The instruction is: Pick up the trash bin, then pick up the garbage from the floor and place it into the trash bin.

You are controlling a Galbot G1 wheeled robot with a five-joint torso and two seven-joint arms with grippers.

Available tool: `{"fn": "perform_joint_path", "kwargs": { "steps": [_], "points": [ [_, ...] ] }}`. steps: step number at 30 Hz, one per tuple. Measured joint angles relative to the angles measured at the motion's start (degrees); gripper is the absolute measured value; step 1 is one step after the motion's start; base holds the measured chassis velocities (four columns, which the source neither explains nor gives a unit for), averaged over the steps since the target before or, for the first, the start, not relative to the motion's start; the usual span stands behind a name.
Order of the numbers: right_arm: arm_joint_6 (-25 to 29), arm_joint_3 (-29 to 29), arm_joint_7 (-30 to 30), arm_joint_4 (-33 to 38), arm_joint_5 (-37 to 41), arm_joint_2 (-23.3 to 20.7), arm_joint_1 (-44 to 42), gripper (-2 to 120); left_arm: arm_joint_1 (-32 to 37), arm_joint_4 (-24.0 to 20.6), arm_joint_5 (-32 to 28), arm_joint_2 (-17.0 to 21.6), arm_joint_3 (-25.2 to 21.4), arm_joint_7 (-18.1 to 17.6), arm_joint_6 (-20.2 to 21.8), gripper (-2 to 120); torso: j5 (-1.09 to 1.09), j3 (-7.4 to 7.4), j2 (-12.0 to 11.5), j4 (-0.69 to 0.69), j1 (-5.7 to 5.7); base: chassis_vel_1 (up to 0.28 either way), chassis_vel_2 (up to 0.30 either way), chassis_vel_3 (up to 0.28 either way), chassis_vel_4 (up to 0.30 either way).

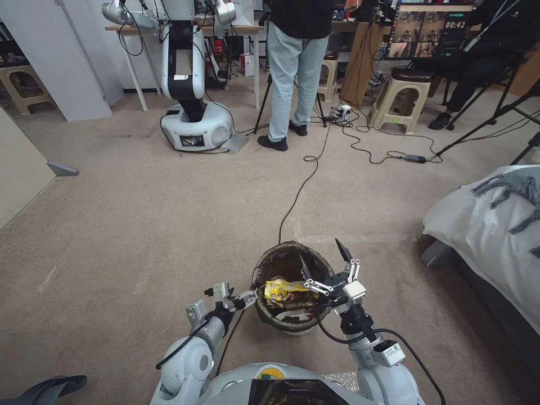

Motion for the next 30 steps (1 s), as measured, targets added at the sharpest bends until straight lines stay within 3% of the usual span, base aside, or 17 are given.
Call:
{"fn": "perform_joint_path", "kwargs": {
  "steps": [6, 15, 17, 19, 20, 22, 27, 30],
  "points": [
    [-0.15, -0.42, 1.09, -0.42, 0.13, 0.28, 0.41, 100, 2.21, -2.53, 5.43, 0.80, -1.63, -0.14, -6.86, 98, 0.00, 0.00, 0.00, 0.00, 0.00, 0.000, 0.000, 0.000, 0.000],
    [-0.73, -0.61, 2.07, -0.48, 0.79, 0.24, 0.91, 100, 3.58, -4.58, 8.44, 1.04, -3.16, -1.32, -10.40, 98, 0.00, 0.00, 0.00, 0.00, 0.00, 0.000, 0.000, 0.000, 0.000],
    [-0.89, -0.68, 2.71, -0.25, 0.83, 0.32, 1.09, 100, 3.78, -4.42, 11.29, 1.00, -3.55, -1.47, -12.67, 98, 0.00, 0.00, 0.00, 0.00, 0.00, 0.000, 0.000, 0.000, 0.000],
    [-1.50, -0.65, 4.34, 0.39, 1.06, 0.62, 1.44, 100, 3.68, -2.95, 18.41, 0.69, -4.21, -2.04, -18.55, 98, 0.00, 0.00, 0.00, 0.01, 0.00, 0.000, 0.000, 0.000, 0.000],
    [-1.50, -0.65, 4.34, 0.39, 1.06, 0.62, 1.44, 100, 3.68, -2.95, 18.41, 0.69, -4.21, -2.04, -18.55, 98, 0.00, 0.00, 0.00, 0.01, 0.00, 0.000, 0.000, 0.000, 0.000],
    [-2.16, -0.37, 5.62, 0.78, 1.06, 0.87, 1.58, 100, 3.89, -2.54, 21.60, 0.47, -4.45, -3.05, -22.62, 98, 0.00, 0.00, 0.00, 0.00, 0.00, 0.000, 0.000, 0.000, 0.000],
    [-2.32, -0.17, 6.24, 0.80, 0.99, 0.98, 1.58, 100, 5.00, -3.42, 22.45, 0.22, -4.16, -4.04, -24.74, 98, 0.00, 0.00, 0.00, 0.00, 0.00, 0.000, 0.000, 0.000, 0.000],
    [-2.32, 0.02, 6.61, 0.86, 0.98, 1.29, 1.58, 100, 5.40, -3.48, 24.88, 0.12, -4.67, -4.06, -28.34, 98, 0.01, 0.00, 0.00, 0.00, 0.00, 0.000, 0.000, 0.000, 0.000]
  ]
}}
